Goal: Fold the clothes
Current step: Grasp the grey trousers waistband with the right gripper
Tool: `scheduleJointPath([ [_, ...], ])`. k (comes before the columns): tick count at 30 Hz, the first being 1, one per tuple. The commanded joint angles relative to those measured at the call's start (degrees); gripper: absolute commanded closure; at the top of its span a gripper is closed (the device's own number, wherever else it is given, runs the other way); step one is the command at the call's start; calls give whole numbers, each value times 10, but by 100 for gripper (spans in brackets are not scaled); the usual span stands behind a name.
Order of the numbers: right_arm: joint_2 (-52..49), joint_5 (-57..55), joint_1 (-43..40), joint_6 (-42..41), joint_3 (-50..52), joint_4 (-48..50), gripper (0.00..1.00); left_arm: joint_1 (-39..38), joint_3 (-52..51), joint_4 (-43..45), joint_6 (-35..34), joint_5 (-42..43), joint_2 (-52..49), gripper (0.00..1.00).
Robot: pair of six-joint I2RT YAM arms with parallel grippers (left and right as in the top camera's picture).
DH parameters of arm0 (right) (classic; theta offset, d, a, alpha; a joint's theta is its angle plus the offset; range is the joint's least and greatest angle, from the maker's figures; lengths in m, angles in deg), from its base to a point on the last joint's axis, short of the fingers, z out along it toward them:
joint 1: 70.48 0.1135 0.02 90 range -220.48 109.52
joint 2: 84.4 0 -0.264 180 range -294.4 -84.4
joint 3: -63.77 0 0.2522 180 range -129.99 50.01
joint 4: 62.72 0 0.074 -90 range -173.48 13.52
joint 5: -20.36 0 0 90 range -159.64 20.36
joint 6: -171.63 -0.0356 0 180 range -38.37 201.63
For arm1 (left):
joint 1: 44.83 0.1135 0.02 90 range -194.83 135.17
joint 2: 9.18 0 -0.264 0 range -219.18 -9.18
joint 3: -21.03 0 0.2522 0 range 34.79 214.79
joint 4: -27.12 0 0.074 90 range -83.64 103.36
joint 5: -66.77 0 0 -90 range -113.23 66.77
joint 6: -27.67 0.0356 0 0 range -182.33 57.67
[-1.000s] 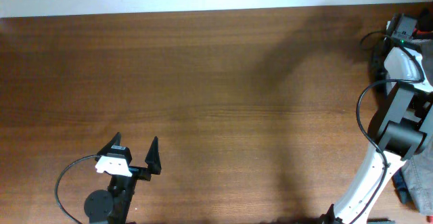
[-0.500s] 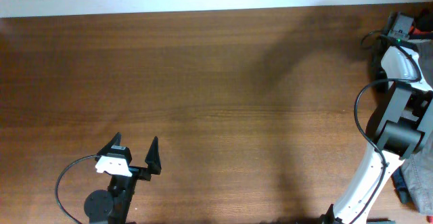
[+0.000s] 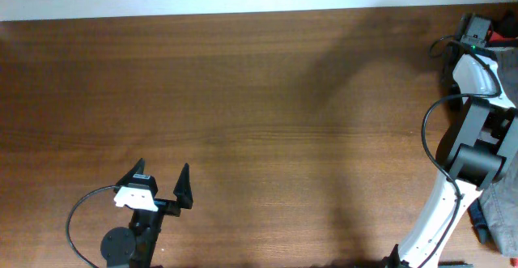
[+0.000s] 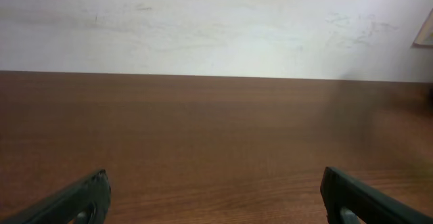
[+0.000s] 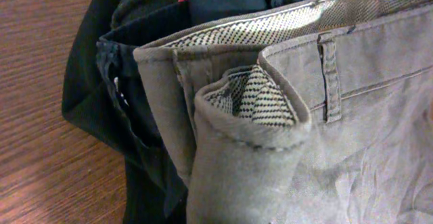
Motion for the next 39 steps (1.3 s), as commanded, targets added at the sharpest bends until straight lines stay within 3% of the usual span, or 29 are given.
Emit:
scheduleJointPath([
  [1, 28, -5, 9, -4, -15, -5, 78, 3, 2, -7, -5, 11, 4, 1],
  [2, 28, -5, 9, -4, -15, -5, 64, 3, 2, -7, -5, 11, 4, 1],
  [3, 28, -5, 9, -4, -15, -5, 57, 3, 2, -7, -5, 11, 4, 1],
  [5, 28, -5, 9, -4, -15, -5, 56, 3, 2, -7, -5, 11, 4, 1],
  [6, 28, -5, 9, -4, -15, -6, 57, 3, 2, -7, -5, 11, 4, 1],
  [8, 28, -5, 9, -4, -15, -7, 69, 3, 2, -7, -5, 11, 4, 1],
  [11, 28, -5, 9, -4, -15, -9, 78, 3, 2, -7, -5, 11, 4, 1],
  [13, 29, -5, 9, -4, -15, -12, 91, 3, 2, -7, -5, 11, 4, 1],
  [14, 30, -6, 9, -7, -15, -12, 93, 3, 2, -7, -5, 11, 4, 1],
  [17, 33, -5, 9, -28, -15, -14, 92, 3, 2, -7, -5, 11, 4, 1],
  [20, 40, -5, 9, -49, -15, -15, 73, 3, 2, -7, -5, 11, 4, 1],
  [24, 47, -5, 9, -49, -15, -17, 68, 3, 2, -7, -5, 11, 4, 1],
  [28, 51, -4, 9, -49, -15, -24, 68, 3, 2, -7, -5, 11, 4, 1],
  [31, 55, -2, 9, -49, -15, -27, 82, 3, 2, -7, -5, 11, 4, 1],
  [34, 57, 2, 9, -49, -15, -27, 87, 3, 2, -7, -5, 11, 4, 1],
  [39, 57, 41, 8, -49, -14, -39, 84, 3, 2, -7, -5, 11, 4, 1],
])
